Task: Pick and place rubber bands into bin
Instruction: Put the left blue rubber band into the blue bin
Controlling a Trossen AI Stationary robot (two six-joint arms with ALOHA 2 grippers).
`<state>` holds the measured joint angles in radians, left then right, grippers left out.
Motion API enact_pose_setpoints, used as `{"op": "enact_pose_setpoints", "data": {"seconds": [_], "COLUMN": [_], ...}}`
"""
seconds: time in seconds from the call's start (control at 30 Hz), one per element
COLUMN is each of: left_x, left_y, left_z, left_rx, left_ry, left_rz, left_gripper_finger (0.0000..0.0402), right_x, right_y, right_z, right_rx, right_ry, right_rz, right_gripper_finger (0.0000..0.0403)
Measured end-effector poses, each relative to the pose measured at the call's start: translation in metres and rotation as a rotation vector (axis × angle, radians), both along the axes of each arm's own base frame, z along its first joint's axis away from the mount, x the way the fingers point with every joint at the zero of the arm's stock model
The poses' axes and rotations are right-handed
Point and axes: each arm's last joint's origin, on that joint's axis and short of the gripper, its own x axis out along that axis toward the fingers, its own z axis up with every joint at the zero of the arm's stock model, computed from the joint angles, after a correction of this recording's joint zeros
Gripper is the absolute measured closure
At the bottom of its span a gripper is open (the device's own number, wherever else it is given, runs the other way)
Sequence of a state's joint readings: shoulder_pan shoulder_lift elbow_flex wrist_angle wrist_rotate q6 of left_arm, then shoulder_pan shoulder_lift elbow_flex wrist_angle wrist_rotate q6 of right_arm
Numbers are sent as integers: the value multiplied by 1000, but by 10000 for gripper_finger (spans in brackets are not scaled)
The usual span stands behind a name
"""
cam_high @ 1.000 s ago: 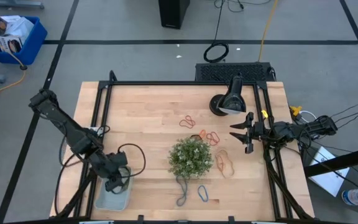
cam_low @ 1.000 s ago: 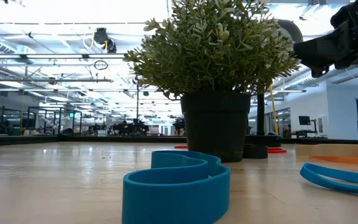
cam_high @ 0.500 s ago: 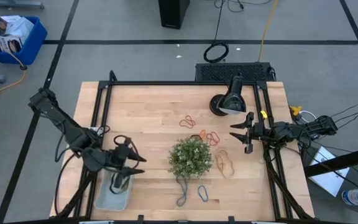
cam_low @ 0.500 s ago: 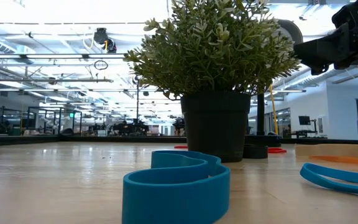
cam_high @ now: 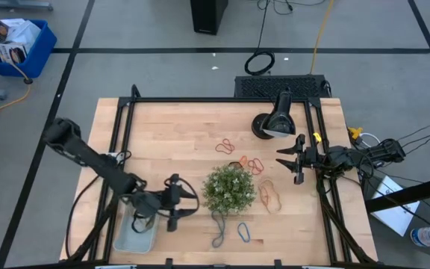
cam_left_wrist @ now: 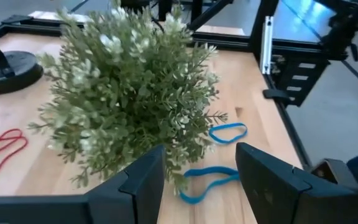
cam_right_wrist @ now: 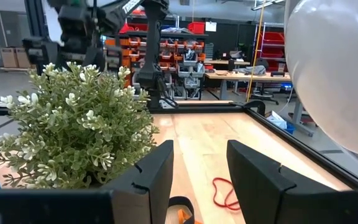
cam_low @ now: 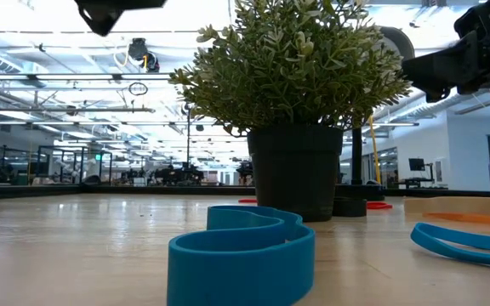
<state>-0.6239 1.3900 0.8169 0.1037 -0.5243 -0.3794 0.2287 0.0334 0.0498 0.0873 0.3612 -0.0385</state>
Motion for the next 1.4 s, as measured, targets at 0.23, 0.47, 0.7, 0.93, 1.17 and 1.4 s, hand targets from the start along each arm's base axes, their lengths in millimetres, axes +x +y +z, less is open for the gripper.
{"op": "enact_pose_setpoints", "data": {"seconds": [0.23,0.47,0.7,0.93,1.17,1.4], "left_x": [19,20,16,13,11,11], "left_y": [-5,-5,-12,-15,-18,-19], "left_z": [-20,-21,-23,-24,-24,-23], "left_rx": [-16,-51,-156,-140,-136,-143], "left_ry": [-8,-1,57,54,54,57], "left_rz": [5,-10,-75,-84,-92,-101], "left_gripper_finger": [197,197,197,197,197,197], "right_x": [0,0,0,0,0,0], "right_y": [0,2,4,5,5,5], "right_z": [1,1,1,1,1,1], "right_rx": [36,71,17,-7,18,13], "right_ry": [-16,-18,-16,-12,-16,-15], "right_rz": [2,59,155,156,158,156], "right_gripper_finger": [257,257,257,257,257,257]}}
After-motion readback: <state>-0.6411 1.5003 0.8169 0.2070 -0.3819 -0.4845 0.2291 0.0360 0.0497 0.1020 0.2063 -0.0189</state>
